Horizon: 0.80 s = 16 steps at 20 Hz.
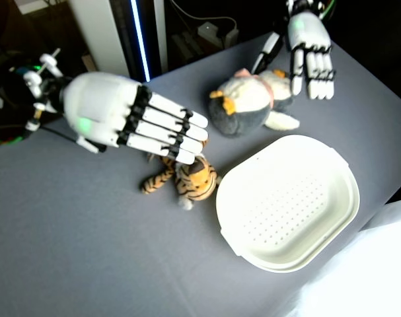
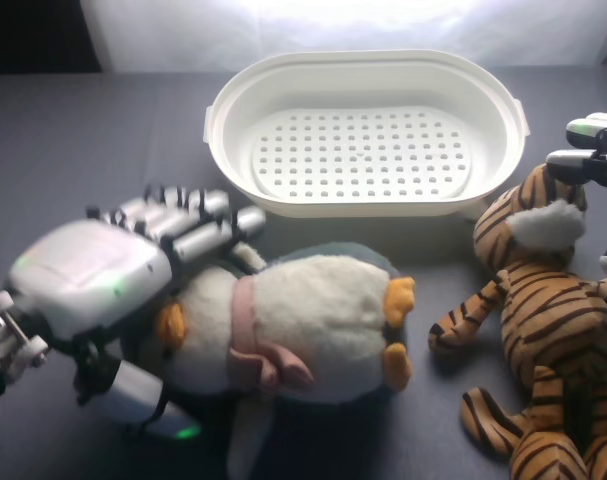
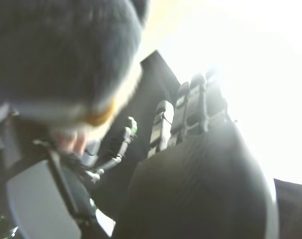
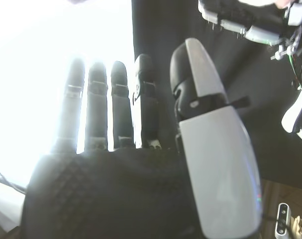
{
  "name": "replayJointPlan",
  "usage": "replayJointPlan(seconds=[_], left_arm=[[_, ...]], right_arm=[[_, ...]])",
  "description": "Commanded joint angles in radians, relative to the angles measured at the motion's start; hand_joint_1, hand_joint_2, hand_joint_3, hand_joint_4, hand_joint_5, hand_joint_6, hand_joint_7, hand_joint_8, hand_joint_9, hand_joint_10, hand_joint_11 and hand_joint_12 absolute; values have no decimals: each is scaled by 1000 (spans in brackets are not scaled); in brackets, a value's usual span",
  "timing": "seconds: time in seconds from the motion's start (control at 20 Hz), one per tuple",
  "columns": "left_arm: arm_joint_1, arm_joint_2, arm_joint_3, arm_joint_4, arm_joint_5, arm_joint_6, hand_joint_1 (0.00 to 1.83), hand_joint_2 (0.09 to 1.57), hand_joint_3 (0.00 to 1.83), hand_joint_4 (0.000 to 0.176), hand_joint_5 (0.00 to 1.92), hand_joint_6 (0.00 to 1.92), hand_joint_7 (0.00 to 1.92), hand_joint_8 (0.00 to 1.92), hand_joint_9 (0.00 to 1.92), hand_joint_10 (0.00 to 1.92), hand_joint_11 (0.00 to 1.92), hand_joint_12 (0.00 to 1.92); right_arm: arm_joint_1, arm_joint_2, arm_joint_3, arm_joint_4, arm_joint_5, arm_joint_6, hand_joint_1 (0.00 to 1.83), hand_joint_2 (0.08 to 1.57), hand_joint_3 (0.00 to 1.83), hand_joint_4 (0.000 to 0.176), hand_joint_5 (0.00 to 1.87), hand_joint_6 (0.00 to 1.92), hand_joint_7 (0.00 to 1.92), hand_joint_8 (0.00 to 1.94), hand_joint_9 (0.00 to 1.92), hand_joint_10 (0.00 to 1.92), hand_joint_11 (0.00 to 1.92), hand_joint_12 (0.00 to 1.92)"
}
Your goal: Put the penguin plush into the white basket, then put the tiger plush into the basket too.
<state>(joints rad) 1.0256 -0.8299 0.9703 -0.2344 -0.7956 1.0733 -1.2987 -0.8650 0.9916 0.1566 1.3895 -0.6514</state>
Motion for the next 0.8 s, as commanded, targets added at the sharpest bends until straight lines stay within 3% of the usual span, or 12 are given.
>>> replayJointPlan(seconds=[0.0,0.05,0.1,0.15,0.2,0.25,0.4,0.5,0.6,0.65,0.7,0.75], left_arm=[[-13,-4,3,9,-101,-1,955,670,3,172,119,10,120,10,163,24,163,90],[-13,-9,9,2,-91,-1,998,761,8,18,499,32,434,34,389,51,282,179],[-13,-10,10,-4,-92,-1,1030,838,16,0,729,38,642,23,578,23,285,471],[-13,-10,10,-10,-100,-1,1076,926,14,0,919,31,877,41,770,63,249,891],[-13,-4,6,-14,-129,-9,1182,985,9,0,1208,353,928,1207,833,1425,462,1696],[-13,2,2,-14,-150,-17,1190,1034,5,0,1155,623,968,1200,835,1551,483,1749],[-13,44,-23,-8,-290,-53,1199,1032,0,0,1177,634,982,1201,836,1604,563,1797],[-14,79,-26,0,-405,-93,1266,1096,0,0,1200,352,934,1324,769,1676,590,1916],[-41,87,-9,-12,-475,-107,1197,1047,0,0,1141,687,813,1496,737,1805,696,1921],[-78,81,11,-20,-472,-99,1199,1037,0,0,1160,663,864,1387,833,1722,816,1921],[-135,61,43,-35,-427,-79,1256,1084,6,0,1171,442,922,1328,855,1477,762,1794],[-191,34,80,-41,-371,-65,1279,1067,0,0,1175,429,1045,1117,927,1137,734,1599]], right_arm=[[9,-3,5,7,123,12,980,1246,5,30,526,0,333,2,346,7,175,594],[9,-3,5,7,123,12,978,1249,6,10,529,2,336,3,348,7,171,595],[9,-2,5,7,123,12,962,1254,7,1,528,1,334,1,347,5,163,597],[9,-2,5,7,123,12,957,1257,6,0,528,0,330,0,335,1,146,594],[8,-2,5,8,123,12,941,1265,7,7,530,1,331,0,335,1,146,596],[7,-2,5,8,123,12,933,1271,8,13,533,2,338,3,339,2,151,598],[6,-2,6,9,123,12,912,1283,8,16,532,1,341,2,354,6,173,610],[6,-3,9,9,123,12,894,1298,9,10,541,3,355,6,359,6,177,607],[11,-3,11,9,121,12,909,1302,7,0,543,2,349,2,348,0,152,599],[14,-3,11,9,120,12,912,1304,8,0,537,0,345,0,346,0,153,600],[15,-3,13,9,120,12,920,1303,5,2,538,1,346,1,343,0,143,595],[15,-3,13,9,120,12,925,1303,5,0,539,1,349,2,350,3,148,597]])
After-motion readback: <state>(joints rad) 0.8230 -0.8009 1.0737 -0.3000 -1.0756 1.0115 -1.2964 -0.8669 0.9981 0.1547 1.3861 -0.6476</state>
